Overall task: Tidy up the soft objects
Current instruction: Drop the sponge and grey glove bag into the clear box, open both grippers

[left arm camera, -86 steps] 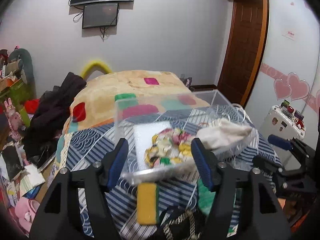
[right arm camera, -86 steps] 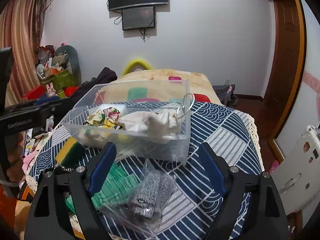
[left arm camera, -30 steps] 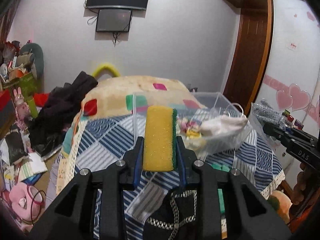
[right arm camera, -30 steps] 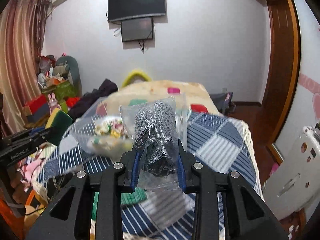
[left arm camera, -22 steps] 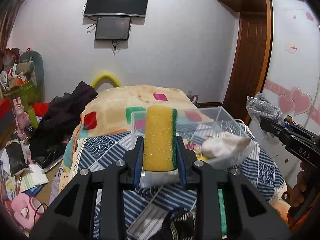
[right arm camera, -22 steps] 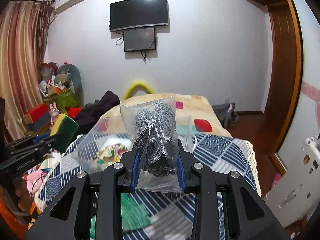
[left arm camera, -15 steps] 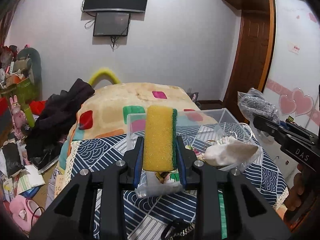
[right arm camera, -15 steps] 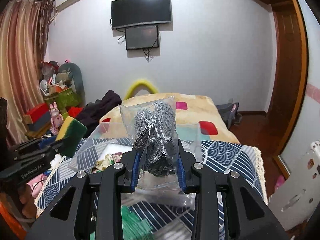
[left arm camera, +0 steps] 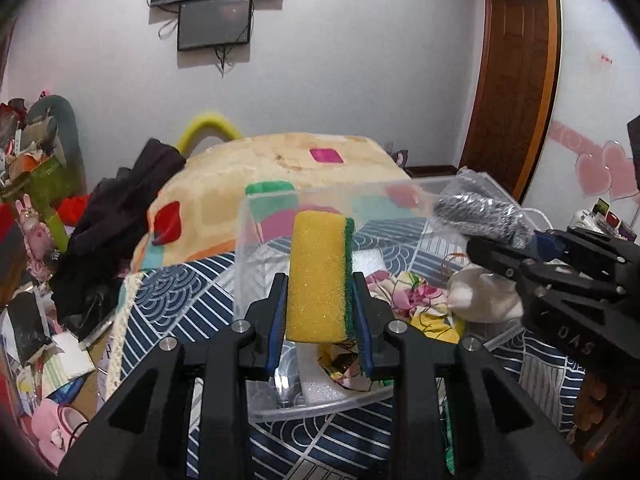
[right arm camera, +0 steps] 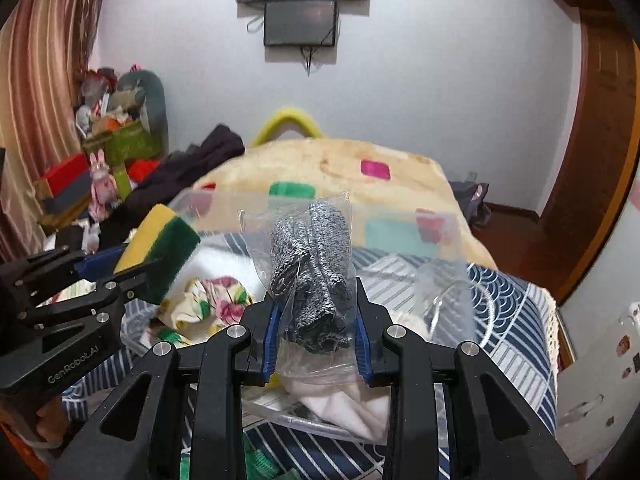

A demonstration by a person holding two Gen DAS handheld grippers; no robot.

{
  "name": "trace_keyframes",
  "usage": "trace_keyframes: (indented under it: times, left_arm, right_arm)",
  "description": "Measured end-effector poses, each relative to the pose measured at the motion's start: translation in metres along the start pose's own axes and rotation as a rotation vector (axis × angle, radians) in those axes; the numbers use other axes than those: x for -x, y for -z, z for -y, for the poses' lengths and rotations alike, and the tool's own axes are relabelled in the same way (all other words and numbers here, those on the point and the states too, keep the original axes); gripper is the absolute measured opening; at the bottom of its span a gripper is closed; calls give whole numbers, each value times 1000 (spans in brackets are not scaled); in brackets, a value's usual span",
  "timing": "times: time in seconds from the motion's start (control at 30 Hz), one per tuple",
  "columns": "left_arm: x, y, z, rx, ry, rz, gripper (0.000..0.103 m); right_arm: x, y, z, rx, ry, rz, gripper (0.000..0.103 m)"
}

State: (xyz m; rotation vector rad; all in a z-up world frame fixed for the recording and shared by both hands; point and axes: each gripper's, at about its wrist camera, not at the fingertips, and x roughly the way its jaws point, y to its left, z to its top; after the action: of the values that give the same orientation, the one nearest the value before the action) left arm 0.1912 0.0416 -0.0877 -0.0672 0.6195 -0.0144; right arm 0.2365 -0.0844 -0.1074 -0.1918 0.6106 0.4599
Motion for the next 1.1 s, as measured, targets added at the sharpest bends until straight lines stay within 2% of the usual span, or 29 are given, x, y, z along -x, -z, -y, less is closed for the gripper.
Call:
trace_keyframes:
  times: [0.17,0.23,0.3,0.4,0.47,0.53,0.6,0.67,0.77,0.9,0.97,1.1]
  left_arm:
    - [-12,5,-1,8,19,-63,32]
    - [-12,7,-1,11,19,-66,38]
    - [-10,7,-1,18,25,-66,50]
    - [-3,6,-2,30,30,-58,55]
    - [4,5,-2,26,28,-45,58]
    - [9,4,-1,23,29,-35,64]
    - [18,3,0,22,22,-18,77]
    - [29,3,2,23,2,4,84]
    - [45,4,5,14,0,36,86]
    - [67,7,11,-10,-9,74,98]
    - [78,11,12,-16,-13,91,99]
    - [93,22,9,-6,0,80,101]
  right_arm:
    - [-7,4,1,10,23,-54,31]
    - [-7,3,3,5,26,-63,31]
    - [-5,2,5,9,21,-66,32]
    - [0,2,7,15,13,-62,39]
    - [6,1,8,14,18,-39,53]
    - [13,0,7,18,23,-14,58]
    - [23,-1,6,30,30,12,62]
    - [35,-1,7,32,36,44,72]
    - [52,-1,9,26,32,84,76]
    - [70,-2,9,15,25,124,78]
    - [79,1,8,10,17,143,82]
    - [90,10,4,8,-4,156,82]
